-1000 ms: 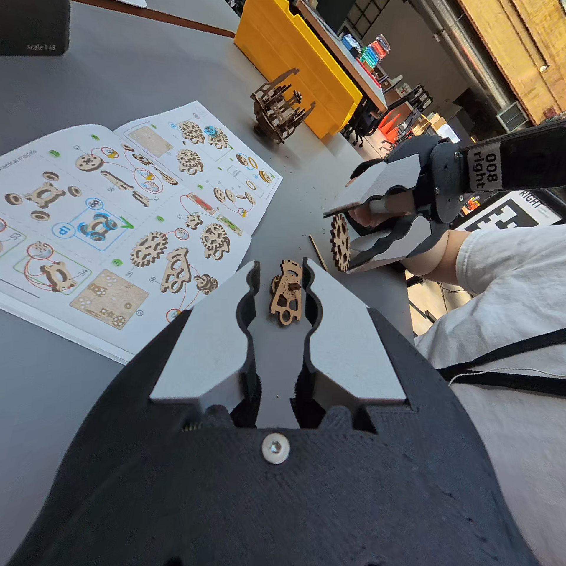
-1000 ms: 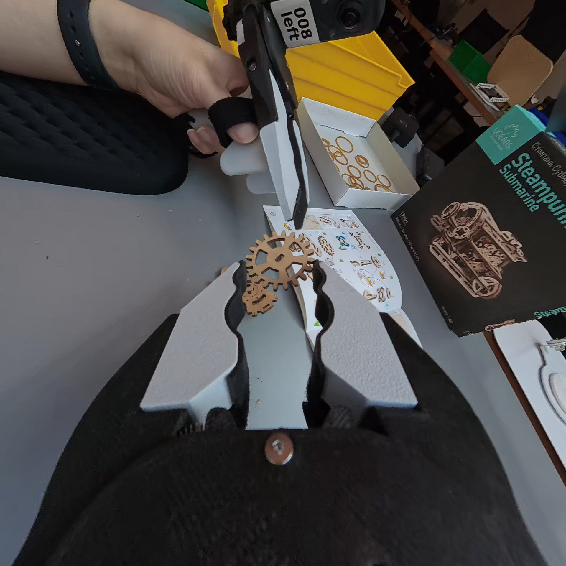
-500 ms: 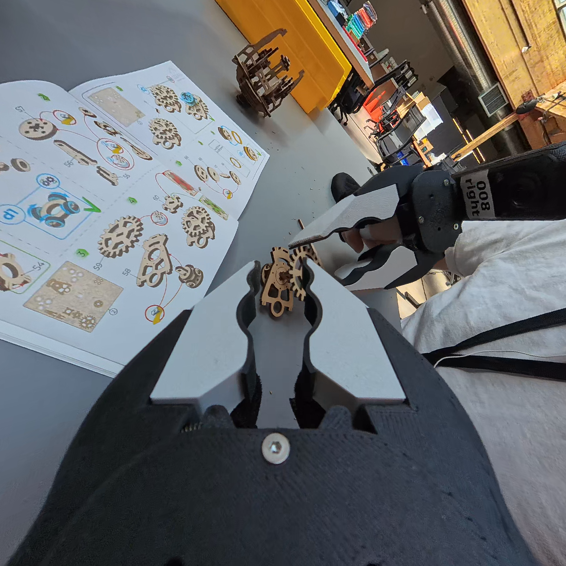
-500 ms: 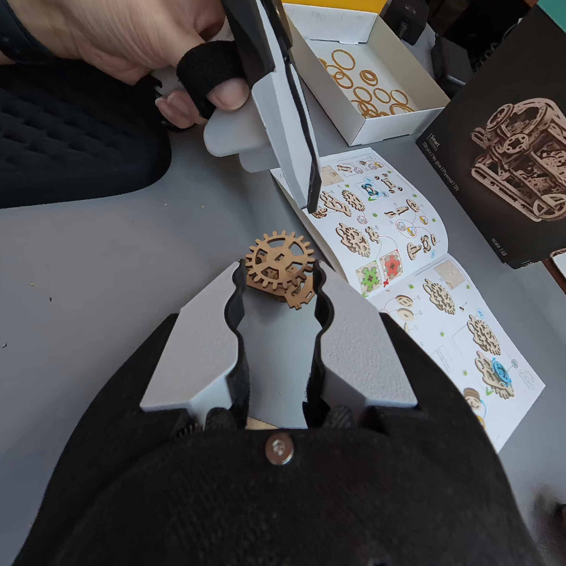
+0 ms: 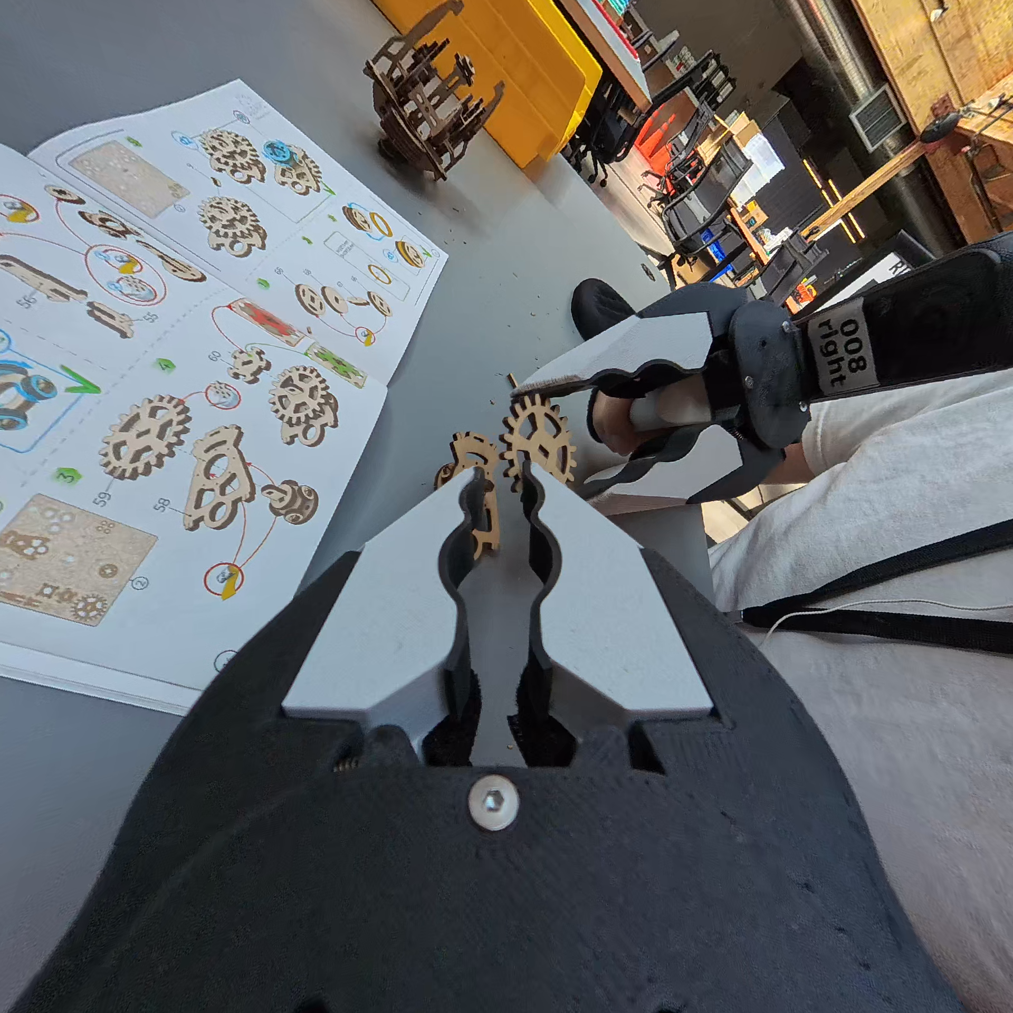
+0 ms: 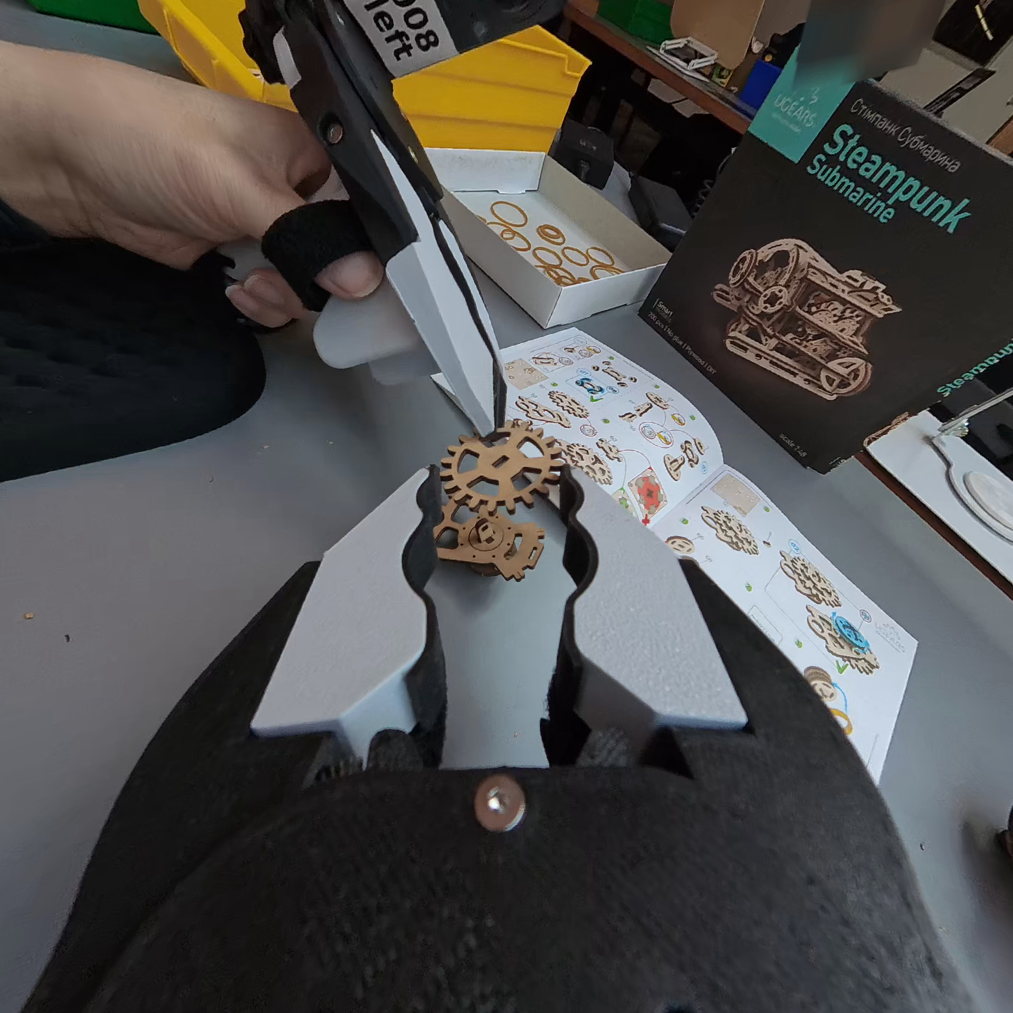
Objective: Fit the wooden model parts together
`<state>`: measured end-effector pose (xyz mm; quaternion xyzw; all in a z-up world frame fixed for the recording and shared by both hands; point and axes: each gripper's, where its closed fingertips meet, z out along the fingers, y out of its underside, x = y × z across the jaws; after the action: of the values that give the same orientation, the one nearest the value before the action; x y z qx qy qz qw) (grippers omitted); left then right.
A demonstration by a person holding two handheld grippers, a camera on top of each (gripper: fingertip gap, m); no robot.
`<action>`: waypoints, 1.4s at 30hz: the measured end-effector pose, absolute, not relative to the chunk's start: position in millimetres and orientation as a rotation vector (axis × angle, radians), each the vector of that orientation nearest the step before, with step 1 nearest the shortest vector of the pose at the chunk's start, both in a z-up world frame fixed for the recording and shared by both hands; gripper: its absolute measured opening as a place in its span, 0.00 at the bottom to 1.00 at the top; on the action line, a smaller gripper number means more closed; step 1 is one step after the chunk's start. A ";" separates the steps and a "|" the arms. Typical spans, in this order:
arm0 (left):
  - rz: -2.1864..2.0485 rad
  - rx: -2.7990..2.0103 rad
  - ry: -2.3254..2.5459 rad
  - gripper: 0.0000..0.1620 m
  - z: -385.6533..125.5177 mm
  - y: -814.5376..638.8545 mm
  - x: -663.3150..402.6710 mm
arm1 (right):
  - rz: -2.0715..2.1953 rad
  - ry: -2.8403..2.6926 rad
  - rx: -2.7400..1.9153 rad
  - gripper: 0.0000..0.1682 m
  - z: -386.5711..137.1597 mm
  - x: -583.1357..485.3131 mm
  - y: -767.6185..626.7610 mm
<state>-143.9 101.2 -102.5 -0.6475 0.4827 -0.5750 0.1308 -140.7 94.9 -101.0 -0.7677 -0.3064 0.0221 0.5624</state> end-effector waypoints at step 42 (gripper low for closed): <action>-1.996 -2.067 1.310 0.00 -108.9 89.4 -148.0 | 0.302 -1.354 -1.640 0.24 -116.5 -135.3 80.3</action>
<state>-148.0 89.4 -108.9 -0.6546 0.4149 -0.6320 -0.0084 -135.3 80.3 -116.5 -0.6713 -0.5541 0.1237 0.4765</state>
